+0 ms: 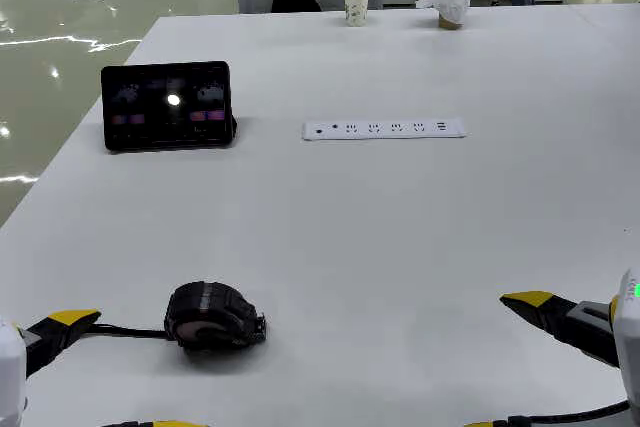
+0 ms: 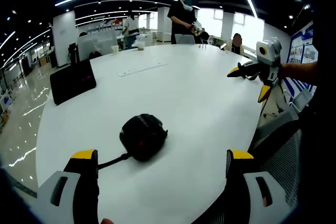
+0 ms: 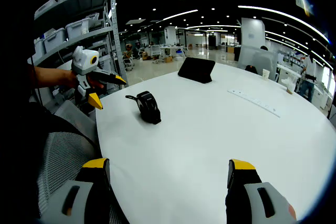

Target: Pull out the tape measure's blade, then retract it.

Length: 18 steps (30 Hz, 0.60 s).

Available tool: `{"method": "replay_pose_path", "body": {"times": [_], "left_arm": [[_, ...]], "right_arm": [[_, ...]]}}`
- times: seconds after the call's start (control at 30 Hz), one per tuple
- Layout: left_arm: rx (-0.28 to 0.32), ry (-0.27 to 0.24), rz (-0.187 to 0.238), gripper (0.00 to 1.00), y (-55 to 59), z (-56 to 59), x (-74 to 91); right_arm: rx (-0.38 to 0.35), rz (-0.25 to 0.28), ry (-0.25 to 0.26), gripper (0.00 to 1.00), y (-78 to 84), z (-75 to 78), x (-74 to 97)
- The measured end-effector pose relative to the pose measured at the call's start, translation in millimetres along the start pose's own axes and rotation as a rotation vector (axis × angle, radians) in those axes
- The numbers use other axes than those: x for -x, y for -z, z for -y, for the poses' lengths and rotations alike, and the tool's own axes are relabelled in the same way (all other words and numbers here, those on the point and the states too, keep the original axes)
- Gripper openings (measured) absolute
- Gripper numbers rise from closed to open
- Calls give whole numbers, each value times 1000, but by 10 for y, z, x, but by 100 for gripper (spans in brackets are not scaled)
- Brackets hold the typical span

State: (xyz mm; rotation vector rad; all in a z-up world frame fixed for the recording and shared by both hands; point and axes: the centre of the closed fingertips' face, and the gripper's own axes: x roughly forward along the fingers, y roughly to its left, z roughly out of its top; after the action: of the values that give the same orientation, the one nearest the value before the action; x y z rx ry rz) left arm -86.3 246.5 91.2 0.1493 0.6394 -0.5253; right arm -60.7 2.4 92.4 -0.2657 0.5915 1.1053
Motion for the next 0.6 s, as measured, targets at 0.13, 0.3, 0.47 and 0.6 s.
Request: {"method": "replay_pose_path", "body": {"times": [0.13,0.3,0.47,0.6], "left_arm": [[-16,3,-2,98,-35,-33,-35],[-37,13,-11,98,-54,-63,-79],[-55,22,-20,97,-68,-89,-111],[-72,29,-24,95,-82,-101,-131]], "right_arm": [[13,-9,-15,91,-4,15,-46],[37,-26,-39,89,-1,20,-104],[72,-48,-59,87,2,39,-159],[97,-58,-72,86,-17,53,-203]]}}
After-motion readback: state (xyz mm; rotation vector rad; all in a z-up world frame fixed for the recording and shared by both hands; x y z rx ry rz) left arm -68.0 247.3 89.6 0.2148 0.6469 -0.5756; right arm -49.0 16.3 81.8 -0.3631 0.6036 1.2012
